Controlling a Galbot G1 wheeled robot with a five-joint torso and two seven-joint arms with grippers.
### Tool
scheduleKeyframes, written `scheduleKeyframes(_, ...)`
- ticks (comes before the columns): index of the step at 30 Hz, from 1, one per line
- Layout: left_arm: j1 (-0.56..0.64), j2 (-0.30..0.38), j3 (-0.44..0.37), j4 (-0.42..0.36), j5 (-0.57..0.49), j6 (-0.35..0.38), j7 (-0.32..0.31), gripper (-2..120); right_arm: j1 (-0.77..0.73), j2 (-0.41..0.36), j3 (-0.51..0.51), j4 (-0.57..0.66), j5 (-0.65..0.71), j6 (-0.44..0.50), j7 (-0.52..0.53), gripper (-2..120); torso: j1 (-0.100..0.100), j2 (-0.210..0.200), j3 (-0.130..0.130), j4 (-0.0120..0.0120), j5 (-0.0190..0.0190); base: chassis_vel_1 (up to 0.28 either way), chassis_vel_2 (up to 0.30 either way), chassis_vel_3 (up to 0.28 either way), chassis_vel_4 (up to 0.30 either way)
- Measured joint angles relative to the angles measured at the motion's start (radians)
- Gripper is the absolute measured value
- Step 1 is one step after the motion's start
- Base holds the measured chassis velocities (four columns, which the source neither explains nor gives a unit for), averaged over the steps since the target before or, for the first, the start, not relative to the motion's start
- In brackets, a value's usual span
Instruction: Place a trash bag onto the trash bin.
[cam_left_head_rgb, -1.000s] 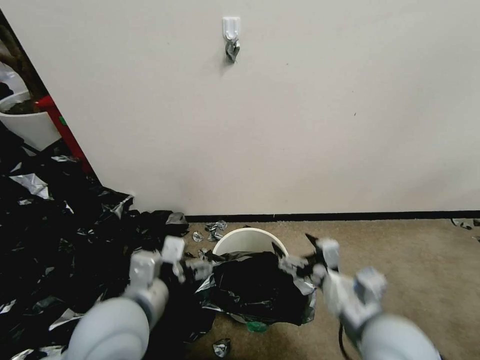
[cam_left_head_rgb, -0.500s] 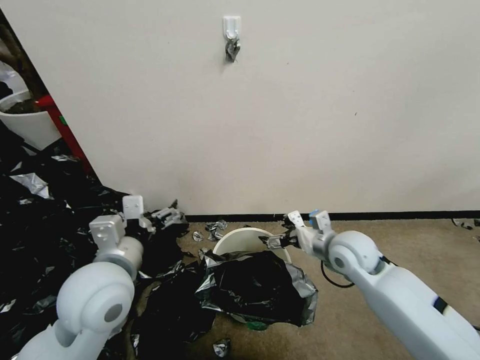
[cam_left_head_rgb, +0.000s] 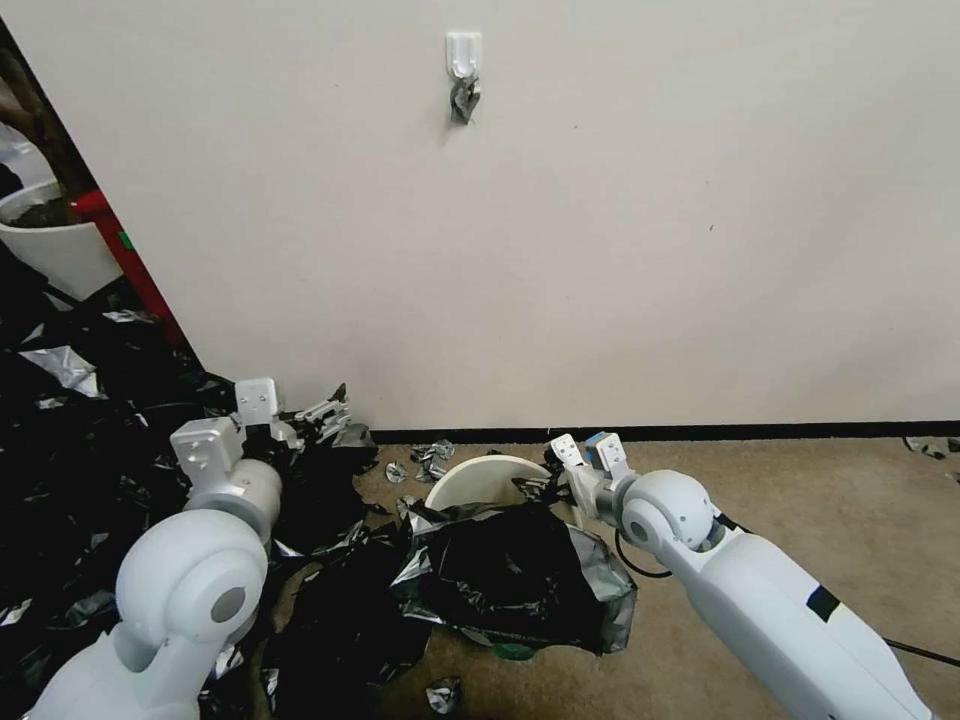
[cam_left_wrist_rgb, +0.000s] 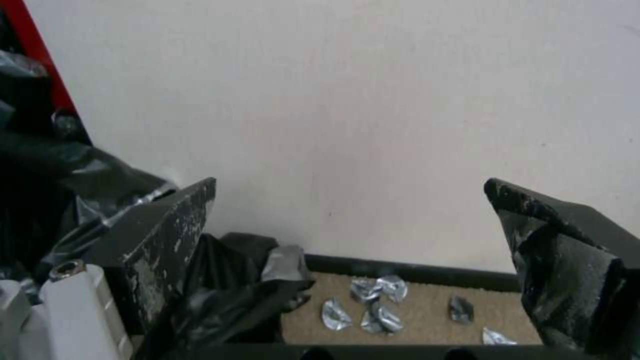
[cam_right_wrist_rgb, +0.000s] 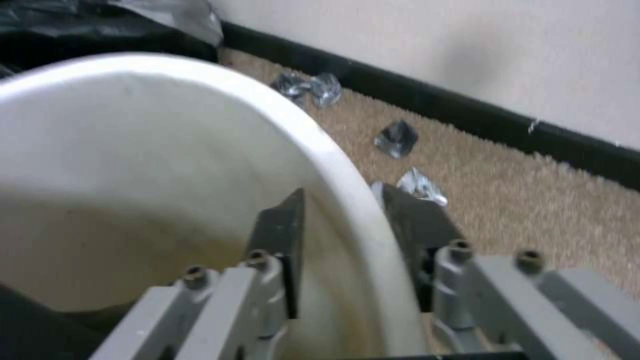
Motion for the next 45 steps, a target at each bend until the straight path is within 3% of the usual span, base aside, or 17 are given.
scheduleKeyframes(9,-0.003,0.014,-0.002,0.024,0.018,-0.02,-0.002,100,-0.08,-0.007,0.024,0.065,0.044,0.004,0.118,7,0.0,0.0,0.0,0.0001,0.0001,0.0,0.0,0.0,0.0)
scheduleKeyframes(13,0.006,0.012,-0.007,0.028,0.018,-0.022,-0.004,100,-0.169,0.015,0.049,0.146,0.161,0.045,0.367,7,0.0,0.0,0.0,0.0001,0.0,0.0,0.0,0.0,0.0)
scheduleKeyframes(14,0.006,0.012,-0.007,0.028,0.018,-0.022,-0.004,100,-0.169,0.015,0.049,0.146,0.161,0.045,0.367,7,0.0,0.0,0.0,0.0001,0.0,0.0,0.0,0.0,0.0)
scheduleKeyframes(17,0.006,0.01,-0.01,0.036,0.019,-0.023,-0.004,100,-0.238,0.073,0.088,0.198,0.247,0.151,0.572,7,0.0,0.0,0.0,0.0,-0.0001,0.0,0.0,0.0,0.0)
scheduleKeyframes(18,0.006,0.01,-0.01,0.036,0.019,-0.023,-0.004,100,-0.238,0.073,0.088,0.198,0.247,0.151,0.572,7,0.0,0.0,0.0,0.0,-0.0001,0.0,0.0,0.0,0.0)
scheduleKeyframes(20,0.001,0.004,-0.011,0.046,0.019,-0.023,-0.004,100,-0.284,0.139,0.122,0.224,0.313,0.233,0.734,7,0.0,0.0,0.0,0.0001,-0.0001,0.0,0.0,0.0,0.0)
scheduleKeyframes(21,0.001,0.004,-0.011,0.046,0.019,-0.023,-0.004,100,-0.284,0.139,0.122,0.224,0.313,0.233,0.734,7,0.0,0.0,0.0,0.0001,-0.0001,0.0,0.0,0.0,0.0)
scheduleKeyframes(23,-0.001,-0.002,-0.01,0.059,0.018,-0.023,-0.004,100,-0.321,0.213,0.145,0.239,0.341,0.325,0.884,7,0.0,0.0,0.0,0.0,0.0,0.0,0.0,0.0,0.0)
scheduleKeyframes(28,-0.001,-0.009,-0.003,0.073,0.018,-0.021,-0.005,100,-0.355,0.27,0.145,0.25,0.347,0.434,1.01,7,0.0,0.0,0.0,0.0,0.0,0.0,0.0,0.0,0.0)
scheduleKeyframes(35,0.005,-0.024,0.005,0.076,0.025,-0.019,-0.005,100,-0.365,0.283,0.134,0.243,0.33,0.494,1.025,7,0.0,0.0,0.0,0.0,0.0,0.0,0.0,0.0,0.0)
scheduleKeyframes(42,0.021,-0.024,-0.001,0.077,0.03,-0.019,-0.005,100,-0.386,0.254,0.143,0.267,0.332,0.486,0.959,30,0.0,0.0,0.0,0.0001,0.0003,0.0,0.0,0.0,0.0)
scheduleKeyframes(45,0.023,-0.021,-0.005,0.083,0.03,-0.019,-0.005,100,-0.429,0.216,0.163,0.293,0.203,0.503,0.813,44,0.0,0.0,0.0,0.0,0.0003,0.0,0.0,0.0,0.0)
